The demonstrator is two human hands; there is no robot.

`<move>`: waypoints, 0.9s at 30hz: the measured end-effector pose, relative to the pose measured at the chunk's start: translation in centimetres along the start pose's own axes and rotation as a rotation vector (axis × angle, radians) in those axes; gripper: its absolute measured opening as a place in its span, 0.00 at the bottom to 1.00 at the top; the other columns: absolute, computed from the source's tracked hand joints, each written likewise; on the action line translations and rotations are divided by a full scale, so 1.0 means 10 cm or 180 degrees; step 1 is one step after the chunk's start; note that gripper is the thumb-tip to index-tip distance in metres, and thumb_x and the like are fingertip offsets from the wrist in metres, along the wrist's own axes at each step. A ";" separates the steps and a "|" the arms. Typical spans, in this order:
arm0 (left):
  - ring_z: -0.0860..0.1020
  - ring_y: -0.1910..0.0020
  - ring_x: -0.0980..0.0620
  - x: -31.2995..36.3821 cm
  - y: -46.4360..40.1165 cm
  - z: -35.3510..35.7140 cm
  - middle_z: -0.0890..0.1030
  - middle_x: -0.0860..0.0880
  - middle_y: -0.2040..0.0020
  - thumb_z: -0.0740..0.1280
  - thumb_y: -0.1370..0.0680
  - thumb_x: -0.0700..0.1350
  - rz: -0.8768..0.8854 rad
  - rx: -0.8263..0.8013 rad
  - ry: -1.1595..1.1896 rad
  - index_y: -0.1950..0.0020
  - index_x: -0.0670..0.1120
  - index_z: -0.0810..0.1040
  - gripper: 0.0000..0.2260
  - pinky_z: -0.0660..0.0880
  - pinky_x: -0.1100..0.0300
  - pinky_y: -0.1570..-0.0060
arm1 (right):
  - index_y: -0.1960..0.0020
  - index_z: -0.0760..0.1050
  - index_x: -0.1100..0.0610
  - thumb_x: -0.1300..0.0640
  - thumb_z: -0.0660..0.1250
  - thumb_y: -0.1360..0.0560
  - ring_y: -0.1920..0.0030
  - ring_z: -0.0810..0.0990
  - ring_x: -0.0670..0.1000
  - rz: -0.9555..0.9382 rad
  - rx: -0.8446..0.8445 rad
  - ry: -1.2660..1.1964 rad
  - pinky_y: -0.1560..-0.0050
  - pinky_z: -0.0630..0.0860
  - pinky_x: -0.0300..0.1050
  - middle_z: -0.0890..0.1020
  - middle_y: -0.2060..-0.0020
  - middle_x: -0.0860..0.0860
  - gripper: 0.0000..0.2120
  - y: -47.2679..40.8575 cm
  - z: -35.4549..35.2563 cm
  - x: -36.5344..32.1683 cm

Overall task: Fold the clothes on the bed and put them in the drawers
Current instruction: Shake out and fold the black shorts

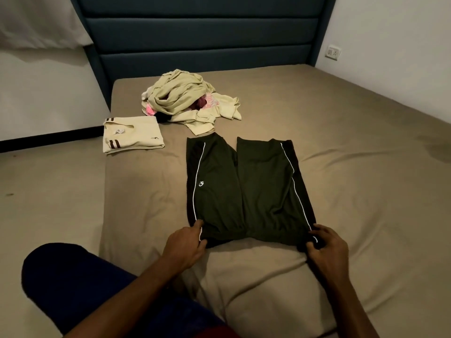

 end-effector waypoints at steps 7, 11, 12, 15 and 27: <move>0.82 0.54 0.38 -0.03 -0.07 -0.22 0.84 0.41 0.53 0.63 0.25 0.46 -0.0397 0.0402 0.0513 0.38 0.48 0.79 0.17 0.75 0.52 0.57 | 0.43 0.79 0.61 0.63 0.62 0.33 0.60 0.80 0.65 0.0330 0.0056 0.0513 0.60 0.73 0.51 0.81 0.58 0.62 0.19 -0.25 -0.02 -0.19; 0.84 0.63 0.35 -0.15 -0.67 -0.55 0.84 0.37 0.60 0.54 0.21 0.49 -0.0822 0.0033 0.1584 0.45 0.42 0.75 0.15 0.83 0.42 0.57 | 0.48 0.78 0.62 0.63 0.64 0.26 0.56 0.81 0.69 0.0611 -0.0443 0.0662 0.60 0.75 0.50 0.82 0.58 0.65 0.08 -1.08 0.08 -0.67; 0.84 0.66 0.35 -0.18 -0.93 -0.72 0.84 0.36 0.62 0.54 0.20 0.44 -0.1075 -0.0018 0.2074 0.48 0.40 0.76 0.13 0.83 0.39 0.59 | 0.53 0.77 0.64 0.64 0.63 0.25 0.58 0.81 0.68 0.0708 -0.0606 0.0353 0.63 0.75 0.47 0.81 0.60 0.64 0.05 -1.39 0.12 -0.85; 0.85 0.65 0.35 -0.10 -1.70 -1.53 0.84 0.32 0.57 0.56 0.19 0.34 -0.1250 0.0351 0.2925 0.47 0.35 0.76 0.09 0.84 0.37 0.60 | 0.57 0.81 0.62 0.69 0.61 0.26 0.59 0.85 0.64 0.1022 -0.0845 -0.1172 0.64 0.84 0.58 0.83 0.59 0.62 0.10 -2.34 0.27 -1.31; 0.84 0.48 0.43 0.41 -2.57 -4.12 0.83 0.46 0.54 0.59 0.22 0.34 -0.0321 0.2210 0.3289 0.57 0.49 0.82 0.15 0.85 0.44 0.52 | 0.44 0.86 0.52 0.72 0.62 0.30 0.47 0.86 0.55 -0.0239 0.0491 -0.2265 0.42 0.83 0.59 0.87 0.48 0.53 0.24 -4.19 -0.86 -2.91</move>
Point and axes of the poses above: each hand's wrist, its own y-axis away from the middle knuckle, its own z-axis out of the palm, x = y × z, the point moved 4 cm from there along -y, towards the middle knuckle
